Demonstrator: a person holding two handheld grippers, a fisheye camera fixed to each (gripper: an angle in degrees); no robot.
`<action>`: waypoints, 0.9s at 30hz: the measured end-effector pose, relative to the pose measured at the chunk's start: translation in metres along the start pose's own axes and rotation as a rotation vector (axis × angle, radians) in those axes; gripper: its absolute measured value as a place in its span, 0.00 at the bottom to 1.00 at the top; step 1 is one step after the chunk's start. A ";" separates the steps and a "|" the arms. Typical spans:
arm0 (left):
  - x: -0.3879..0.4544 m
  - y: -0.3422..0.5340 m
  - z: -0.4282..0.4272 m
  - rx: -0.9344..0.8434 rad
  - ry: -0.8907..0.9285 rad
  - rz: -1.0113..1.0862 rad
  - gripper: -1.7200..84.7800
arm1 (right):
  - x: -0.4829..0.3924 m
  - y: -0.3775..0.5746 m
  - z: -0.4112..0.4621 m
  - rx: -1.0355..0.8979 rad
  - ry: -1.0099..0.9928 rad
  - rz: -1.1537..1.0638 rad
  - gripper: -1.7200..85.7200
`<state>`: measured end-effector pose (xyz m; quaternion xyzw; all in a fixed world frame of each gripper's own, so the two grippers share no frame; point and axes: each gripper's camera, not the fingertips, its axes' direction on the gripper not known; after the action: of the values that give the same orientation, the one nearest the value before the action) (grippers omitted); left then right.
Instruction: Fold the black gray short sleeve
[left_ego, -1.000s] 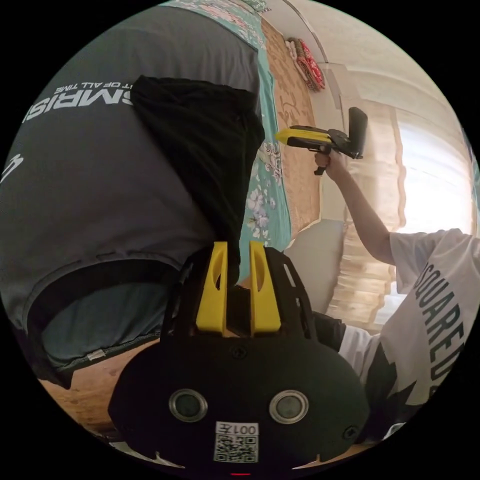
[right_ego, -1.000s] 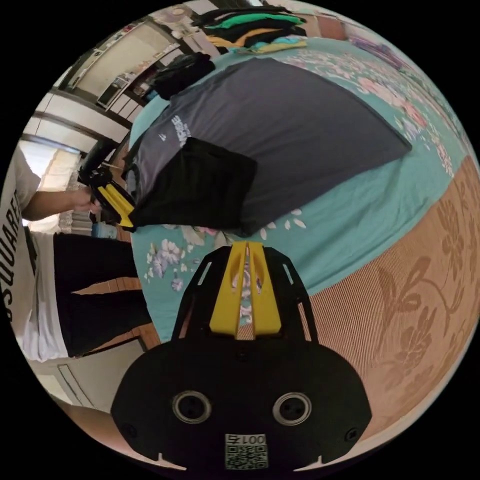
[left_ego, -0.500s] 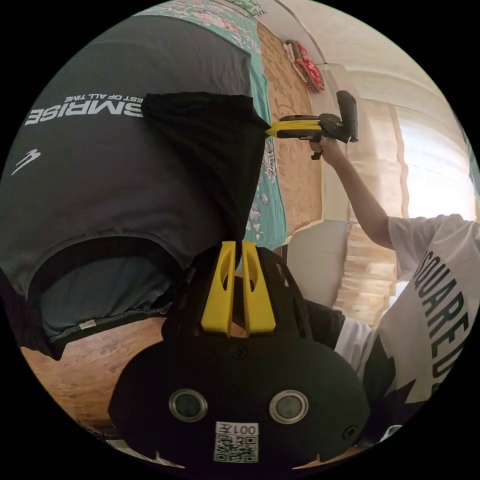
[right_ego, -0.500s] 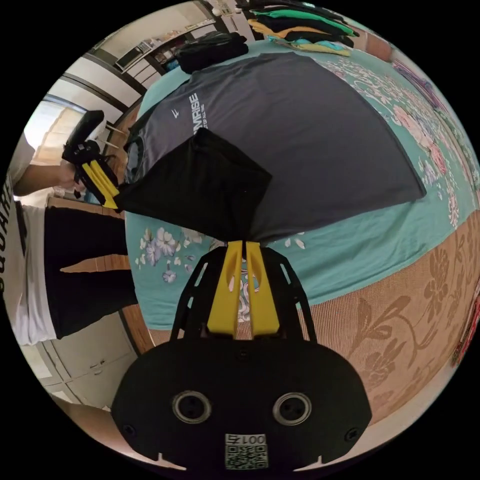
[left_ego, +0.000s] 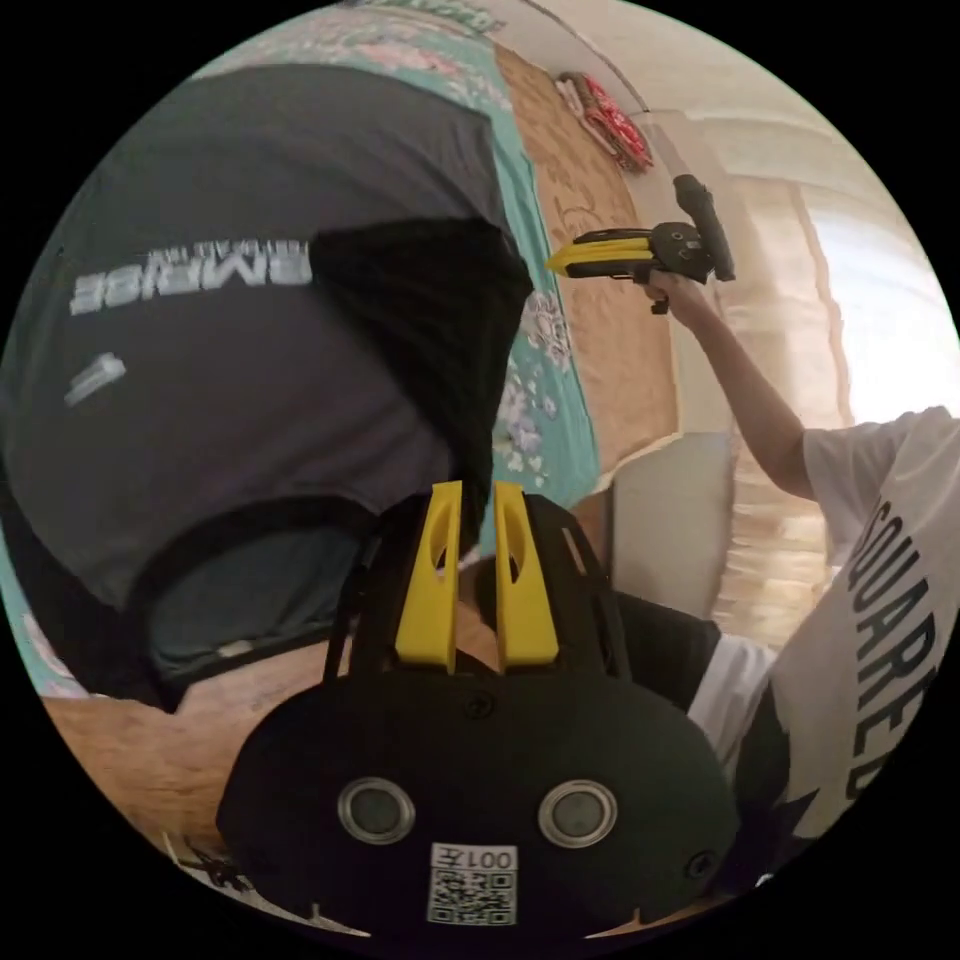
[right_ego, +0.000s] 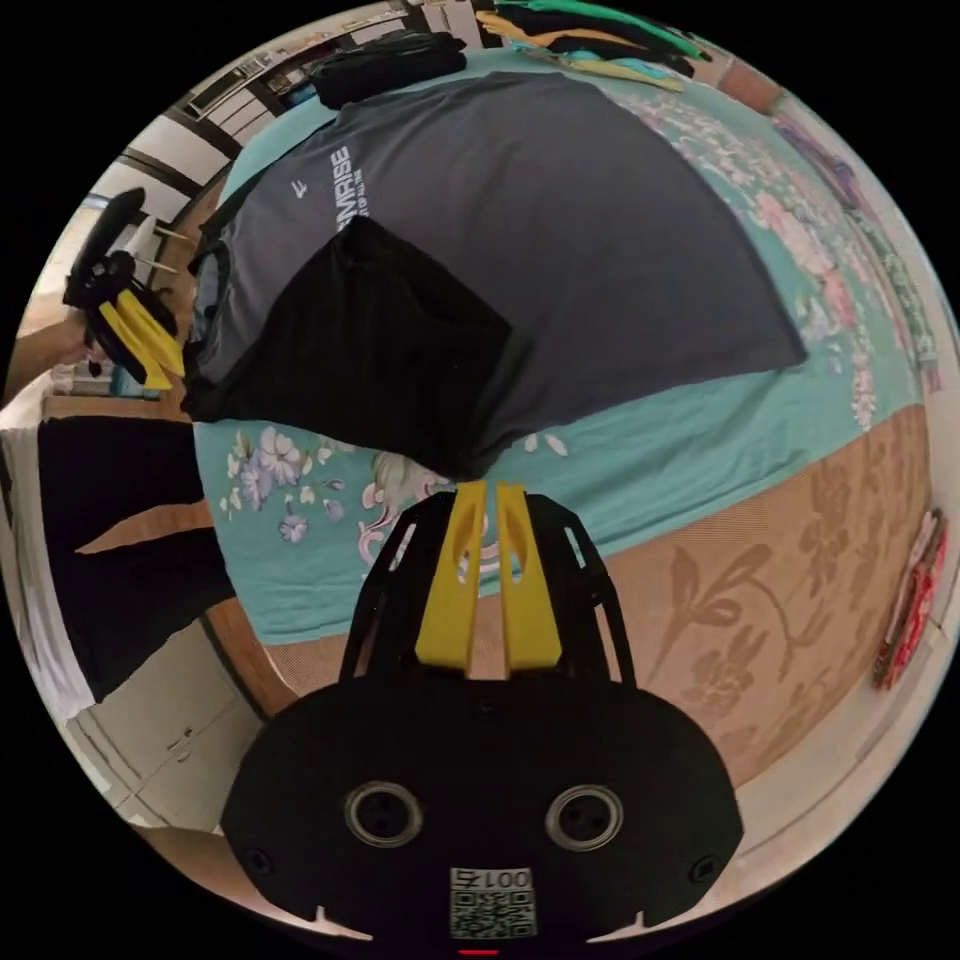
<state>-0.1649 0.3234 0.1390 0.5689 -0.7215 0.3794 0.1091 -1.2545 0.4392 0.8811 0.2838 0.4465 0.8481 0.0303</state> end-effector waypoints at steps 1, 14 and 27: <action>0.006 -0.007 -0.004 0.024 -0.088 0.034 0.05 | -0.002 -0.002 -0.010 0.025 0.051 0.002 0.06; 0.013 -0.097 0.076 -0.135 -0.789 0.719 0.05 | -0.033 -0.095 0.008 -0.026 0.113 -0.400 0.05; -0.055 -0.148 0.068 -0.192 -0.413 0.651 0.01 | 0.046 -0.107 0.014 0.031 -0.064 -0.156 0.02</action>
<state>0.0055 0.3090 0.1227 0.3618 -0.9031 0.2026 -0.1116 -1.3070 0.5275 0.8255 0.2757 0.4792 0.8265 0.1060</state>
